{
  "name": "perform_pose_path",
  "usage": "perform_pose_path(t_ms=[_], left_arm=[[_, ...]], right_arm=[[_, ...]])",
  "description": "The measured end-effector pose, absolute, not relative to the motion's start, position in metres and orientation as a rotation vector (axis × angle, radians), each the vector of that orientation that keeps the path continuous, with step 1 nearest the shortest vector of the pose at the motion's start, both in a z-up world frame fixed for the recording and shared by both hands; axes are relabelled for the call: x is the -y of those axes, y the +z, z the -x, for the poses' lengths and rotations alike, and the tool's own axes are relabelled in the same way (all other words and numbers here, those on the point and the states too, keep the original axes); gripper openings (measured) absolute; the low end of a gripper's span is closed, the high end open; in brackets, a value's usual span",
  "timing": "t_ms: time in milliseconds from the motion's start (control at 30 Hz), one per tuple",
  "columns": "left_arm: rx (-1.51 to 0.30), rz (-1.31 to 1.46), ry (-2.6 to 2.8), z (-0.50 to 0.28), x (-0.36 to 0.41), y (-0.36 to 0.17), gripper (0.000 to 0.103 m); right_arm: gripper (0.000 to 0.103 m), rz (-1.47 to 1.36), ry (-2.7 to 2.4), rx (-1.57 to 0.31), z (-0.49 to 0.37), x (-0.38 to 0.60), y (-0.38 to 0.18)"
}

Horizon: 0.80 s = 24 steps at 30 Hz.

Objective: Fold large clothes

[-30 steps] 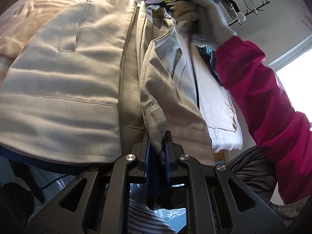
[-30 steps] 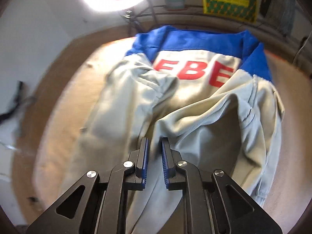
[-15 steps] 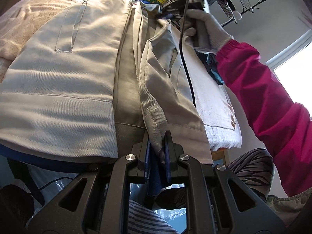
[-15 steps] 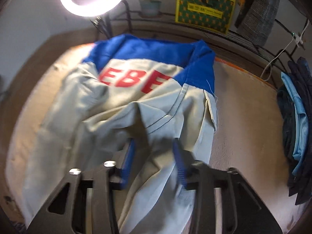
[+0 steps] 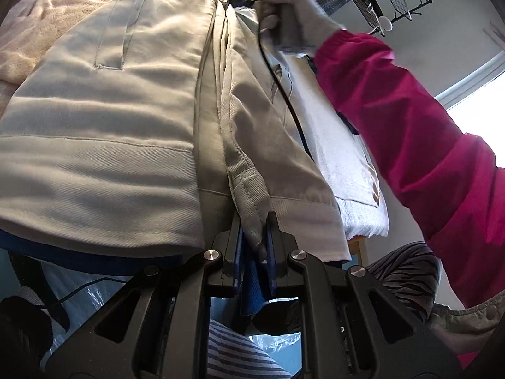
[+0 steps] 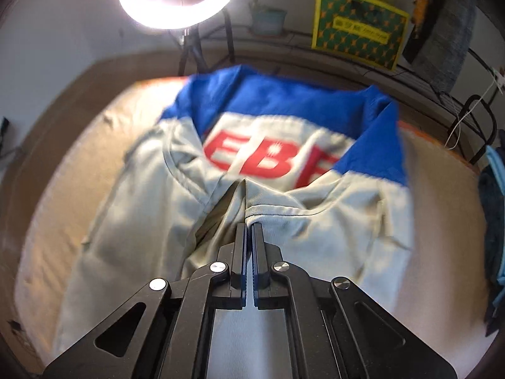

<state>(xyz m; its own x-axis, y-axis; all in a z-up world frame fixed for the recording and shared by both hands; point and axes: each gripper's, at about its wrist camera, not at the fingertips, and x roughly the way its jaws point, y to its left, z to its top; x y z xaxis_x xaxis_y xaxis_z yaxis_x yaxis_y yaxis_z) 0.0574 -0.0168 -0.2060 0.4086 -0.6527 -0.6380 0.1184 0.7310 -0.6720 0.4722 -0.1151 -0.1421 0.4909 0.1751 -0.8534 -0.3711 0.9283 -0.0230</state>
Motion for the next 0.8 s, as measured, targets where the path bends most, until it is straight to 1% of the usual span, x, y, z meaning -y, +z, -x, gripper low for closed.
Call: perform_pose_path(t_ms=[100, 133, 167, 233, 333, 400, 600, 700, 800], left_arm=[[-1.050, 0.594, -0.524, -0.058, 0.019, -0.204, 0.011], [-1.052, 0.592, -0.528, -0.057, 0.020, -0.204, 0.011], [-1.053, 0.591, -0.536, -0.056, 0.020, -0.203, 0.011], [-1.052, 0.584, -0.535, -0.056, 0.021, -0.201, 0.014], [-1.052, 0.565, -0.538, -0.053, 0.018, -0.197, 0.020], [-1.046, 0.552, -0.542, -0.047, 0.017, -0.192, 0.020], [-1.034, 0.530, -0.562, -0.031, 0.007, -0.172, 0.020], [-1.008, 0.495, -0.571, -0.023, -0.004, -0.153, 0.020], [-0.981, 0.450, -0.557, -0.021, -0.016, -0.135, 0.020]], right_arm=[[0.002, 0.210, 0.319, -0.988, -0.474, 0.113, -0.157], [0.005, 0.198, 0.330, -0.985, -0.474, 0.115, -0.156], [0.006, 0.176, 0.351, -0.989, -0.473, 0.119, -0.153], [0.007, 0.097, 0.403, -1.000, -0.469, 0.134, -0.137], [0.007, -0.037, 0.473, -0.936, -0.445, 0.165, -0.098], [0.007, -0.109, 0.513, -0.909, -0.425, 0.187, -0.073], [0.007, -0.095, 0.580, -0.822, -0.327, 0.241, -0.013], [0.007, -0.067, 0.606, -0.809, -0.278, 0.264, -0.002], [0.007, -0.017, 0.617, -0.813, -0.230, 0.274, -0.008]])
